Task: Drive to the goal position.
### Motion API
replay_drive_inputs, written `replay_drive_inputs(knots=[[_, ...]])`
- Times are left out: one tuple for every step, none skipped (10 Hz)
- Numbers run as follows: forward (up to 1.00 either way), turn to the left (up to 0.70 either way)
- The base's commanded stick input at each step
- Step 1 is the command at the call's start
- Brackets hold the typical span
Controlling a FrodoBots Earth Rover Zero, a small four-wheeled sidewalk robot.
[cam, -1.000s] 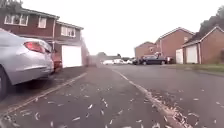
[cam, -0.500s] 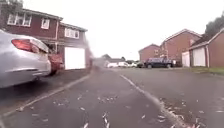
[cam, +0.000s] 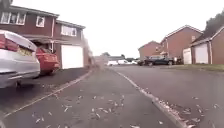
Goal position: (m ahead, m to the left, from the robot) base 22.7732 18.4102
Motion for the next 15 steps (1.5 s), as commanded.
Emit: replay_drive_inputs(knots=[[1.00,0.00],[1.00,0.00],[1.00,0.00],[1.00,0.00],[1.00,0.00],[1.00,0.00],[1.00,0.01],[1.00,0.19],[1.00,0.39],[1.00,0.37],[1.00,0.00],[1.00,0.00],[1.00,0.00],[1.00,0.00],[1.00,0.00]])
